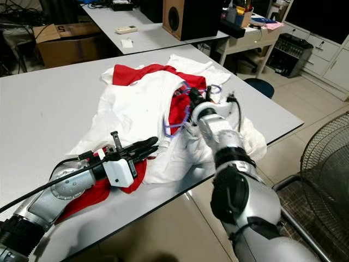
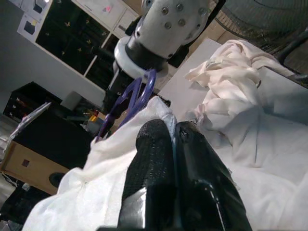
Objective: Hang hanger
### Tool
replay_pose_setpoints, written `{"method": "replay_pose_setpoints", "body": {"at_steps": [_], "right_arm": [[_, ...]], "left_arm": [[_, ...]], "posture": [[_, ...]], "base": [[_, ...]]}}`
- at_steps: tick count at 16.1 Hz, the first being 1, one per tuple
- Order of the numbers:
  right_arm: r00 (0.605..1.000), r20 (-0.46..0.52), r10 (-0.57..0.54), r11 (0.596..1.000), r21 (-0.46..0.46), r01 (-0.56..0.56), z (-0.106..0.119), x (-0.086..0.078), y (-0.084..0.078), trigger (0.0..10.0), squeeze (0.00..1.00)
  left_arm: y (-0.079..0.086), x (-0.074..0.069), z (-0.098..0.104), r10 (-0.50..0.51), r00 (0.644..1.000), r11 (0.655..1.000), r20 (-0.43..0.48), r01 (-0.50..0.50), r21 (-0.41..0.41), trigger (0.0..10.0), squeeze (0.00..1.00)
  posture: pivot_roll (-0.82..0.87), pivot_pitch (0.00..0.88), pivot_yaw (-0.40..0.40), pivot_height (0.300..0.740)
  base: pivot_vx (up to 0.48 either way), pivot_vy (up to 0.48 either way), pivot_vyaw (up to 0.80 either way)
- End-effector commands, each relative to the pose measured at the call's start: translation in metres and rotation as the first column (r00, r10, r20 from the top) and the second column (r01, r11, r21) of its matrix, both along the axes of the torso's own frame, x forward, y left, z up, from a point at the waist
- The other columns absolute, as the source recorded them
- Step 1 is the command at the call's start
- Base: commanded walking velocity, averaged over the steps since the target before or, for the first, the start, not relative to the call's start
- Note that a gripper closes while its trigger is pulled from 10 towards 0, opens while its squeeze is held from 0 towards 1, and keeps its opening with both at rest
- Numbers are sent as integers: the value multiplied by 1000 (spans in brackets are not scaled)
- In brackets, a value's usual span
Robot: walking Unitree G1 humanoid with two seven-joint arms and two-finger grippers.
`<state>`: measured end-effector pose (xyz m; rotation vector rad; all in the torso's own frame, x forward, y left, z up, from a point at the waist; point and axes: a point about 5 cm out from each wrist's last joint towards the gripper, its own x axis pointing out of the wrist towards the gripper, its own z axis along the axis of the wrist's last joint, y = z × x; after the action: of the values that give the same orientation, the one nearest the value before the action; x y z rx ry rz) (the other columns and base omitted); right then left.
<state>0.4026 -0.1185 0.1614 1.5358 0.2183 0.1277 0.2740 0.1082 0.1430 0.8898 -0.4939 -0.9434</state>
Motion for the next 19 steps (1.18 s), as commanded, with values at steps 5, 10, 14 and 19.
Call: {"method": "replay_pose_setpoints", "body": {"at_steps": [5,10,14,19], "right_arm": [[998,61,-31,997,-62,35,20,7,23,10000,0],[999,31,19,993,-114,-15,10,2,38,10000,0],[996,48,71,995,-79,-67,15,2,48,10000,0],[974,113,199,960,-221,-170,18,-1,44,10000,0]], "left_arm": [[-32,-12,31,-161,978,982,135,172,-80,0,0],[-23,-5,58,-80,959,980,270,126,-155,0,0],[-34,-6,36,-150,973,987,177,159,-36,39,0],[-25,-5,13,-159,986,986,53,155,68,3569,0]], "posture": [[102,0,-111,740],[101,0,-119,740],[93,0,-102,740],[86,0,-94,740]], "base": [[0,0,0],[0,0,0],[0,0,0],[0,0,0]]}}
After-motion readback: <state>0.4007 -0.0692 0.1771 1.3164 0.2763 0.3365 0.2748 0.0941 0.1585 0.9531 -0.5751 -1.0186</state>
